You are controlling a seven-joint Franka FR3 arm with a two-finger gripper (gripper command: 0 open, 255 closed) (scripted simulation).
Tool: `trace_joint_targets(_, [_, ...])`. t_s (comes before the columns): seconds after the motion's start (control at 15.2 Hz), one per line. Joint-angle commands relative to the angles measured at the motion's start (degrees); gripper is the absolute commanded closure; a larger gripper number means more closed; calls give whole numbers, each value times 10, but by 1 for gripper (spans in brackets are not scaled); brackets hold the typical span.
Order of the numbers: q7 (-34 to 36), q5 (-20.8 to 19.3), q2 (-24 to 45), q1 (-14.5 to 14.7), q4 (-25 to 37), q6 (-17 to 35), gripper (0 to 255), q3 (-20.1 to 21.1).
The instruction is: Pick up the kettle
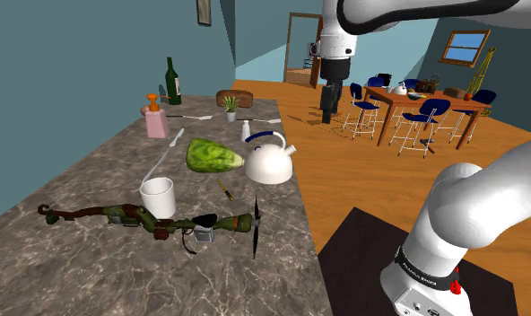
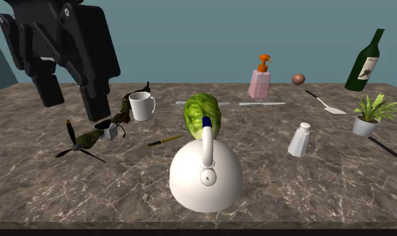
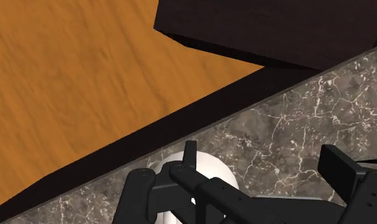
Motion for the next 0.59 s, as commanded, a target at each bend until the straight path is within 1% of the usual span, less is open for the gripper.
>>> trace_joint_targets(0.0, [-38,-11,40,3,10,22,0,-15])
trace_joint_targets(0.53, [-170,-31,220,11,98,85,0,-51])
